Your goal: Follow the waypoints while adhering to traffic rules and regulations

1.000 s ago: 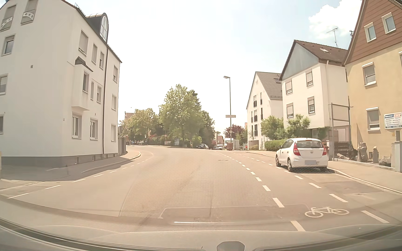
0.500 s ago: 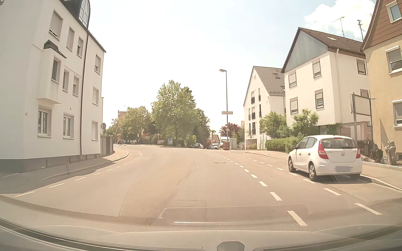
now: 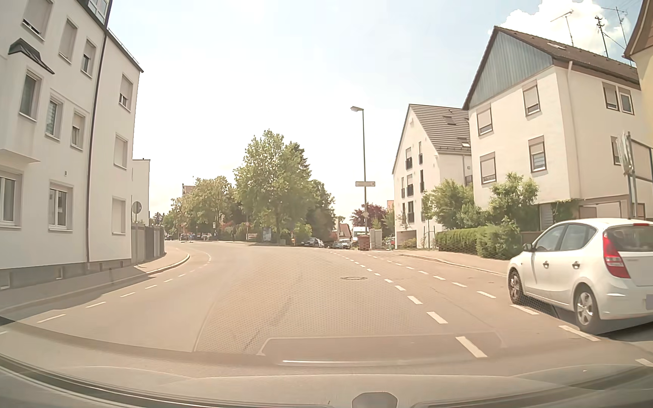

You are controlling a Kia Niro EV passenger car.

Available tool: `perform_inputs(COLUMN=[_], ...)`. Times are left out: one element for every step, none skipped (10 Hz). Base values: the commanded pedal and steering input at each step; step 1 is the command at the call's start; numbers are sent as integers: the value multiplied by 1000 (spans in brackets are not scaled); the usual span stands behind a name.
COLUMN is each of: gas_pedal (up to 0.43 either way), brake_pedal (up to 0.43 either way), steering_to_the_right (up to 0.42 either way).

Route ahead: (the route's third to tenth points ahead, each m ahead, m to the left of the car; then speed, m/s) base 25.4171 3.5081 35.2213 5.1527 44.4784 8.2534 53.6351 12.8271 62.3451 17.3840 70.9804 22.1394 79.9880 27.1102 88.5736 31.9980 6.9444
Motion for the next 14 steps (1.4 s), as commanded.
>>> perform_inputs(gas_pedal=[110, 110, 110, 118, 118, 130, 130, 130, 130, 130, 130, 130, 138, 138], brake_pedal=[0, 0, 0, 0, 0, 0, 0, 0, 0, 0, 0, 0, 0, 0], steering_to_the_right=[7, 2, 2, 1, -2, -4, -8, -11, -14, -16, -18, -20, -22, -23])
